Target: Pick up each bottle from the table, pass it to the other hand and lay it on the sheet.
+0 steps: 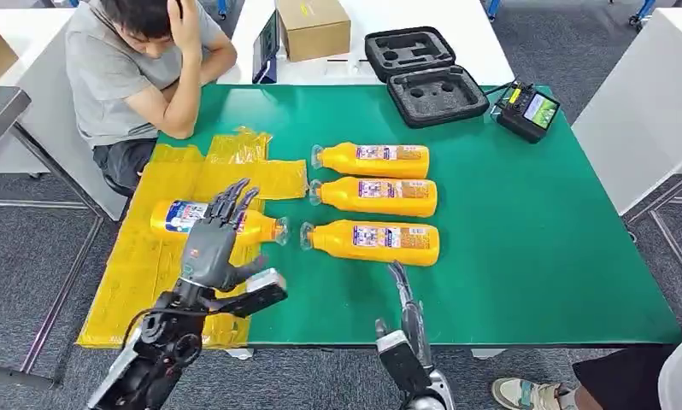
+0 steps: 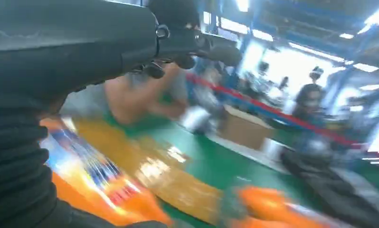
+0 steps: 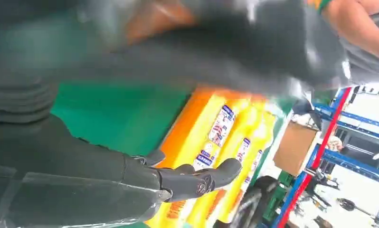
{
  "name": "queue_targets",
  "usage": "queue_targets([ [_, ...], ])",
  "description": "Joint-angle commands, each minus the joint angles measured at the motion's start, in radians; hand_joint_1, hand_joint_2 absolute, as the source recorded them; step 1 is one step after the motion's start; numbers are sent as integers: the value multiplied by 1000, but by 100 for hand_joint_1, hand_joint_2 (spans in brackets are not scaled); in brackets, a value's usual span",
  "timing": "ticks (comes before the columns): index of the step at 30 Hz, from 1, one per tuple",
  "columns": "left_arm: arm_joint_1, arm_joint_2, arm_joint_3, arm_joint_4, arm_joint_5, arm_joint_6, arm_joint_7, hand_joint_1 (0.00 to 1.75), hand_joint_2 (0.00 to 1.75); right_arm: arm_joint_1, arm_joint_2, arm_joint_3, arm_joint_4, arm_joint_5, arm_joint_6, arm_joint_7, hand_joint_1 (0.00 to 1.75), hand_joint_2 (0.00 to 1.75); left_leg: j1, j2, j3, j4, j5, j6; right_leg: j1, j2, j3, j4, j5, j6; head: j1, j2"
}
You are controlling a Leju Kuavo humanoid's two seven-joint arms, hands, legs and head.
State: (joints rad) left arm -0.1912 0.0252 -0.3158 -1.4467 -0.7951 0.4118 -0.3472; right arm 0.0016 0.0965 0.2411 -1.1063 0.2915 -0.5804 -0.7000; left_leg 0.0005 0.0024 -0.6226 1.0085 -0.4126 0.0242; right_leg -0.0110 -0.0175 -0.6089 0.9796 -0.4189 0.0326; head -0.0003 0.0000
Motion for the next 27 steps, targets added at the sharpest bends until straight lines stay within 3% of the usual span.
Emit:
queue_targets([
  [1, 127, -87, 61, -79, 263, -121, -184, 0, 175, -2, 91, -311, -24, 665, -118, 14, 0, 175, 0, 0, 5, -1, -2, -1, 0, 1, 4, -1, -2, -1, 0, 0],
  [3, 127, -103, 53, -55, 316, -150, -215, 0, 175, -6, 90, -374, -63, 776, -118, 48, 0, 175, 0, -1, 8, -1, -4, -1, 0, 1, 8, -1, -3, -1, 0, 0],
  [4, 127, -110, 46, -43, 326, -160, -219, 0, 175, -22, 64, -366, -48, 754, -118, 60, 0, 175, -1, -1, 3, -1, -1, -1, -1, 0, 2, 0, -1, 0, 0, 0],
  [8, 126, -131, 33, -45, 400, -192, -257, 0, 175, -100, -47, -352, -21, 738, -93, 132, 0, 175, 0, -1, 5, 0, -2, 0, 0, 0, 6, -1, -1, 0, 0, 0],
  [27, 89, -170, 39, -14, 429, -219, -263, 0, 175, -133, -88, -308, -13, 899, -105, 220, 0, 175, -2, -1, 4, 0, -1, 1, -2, 1, 4, -1, -1, 0, 0, 0],
])
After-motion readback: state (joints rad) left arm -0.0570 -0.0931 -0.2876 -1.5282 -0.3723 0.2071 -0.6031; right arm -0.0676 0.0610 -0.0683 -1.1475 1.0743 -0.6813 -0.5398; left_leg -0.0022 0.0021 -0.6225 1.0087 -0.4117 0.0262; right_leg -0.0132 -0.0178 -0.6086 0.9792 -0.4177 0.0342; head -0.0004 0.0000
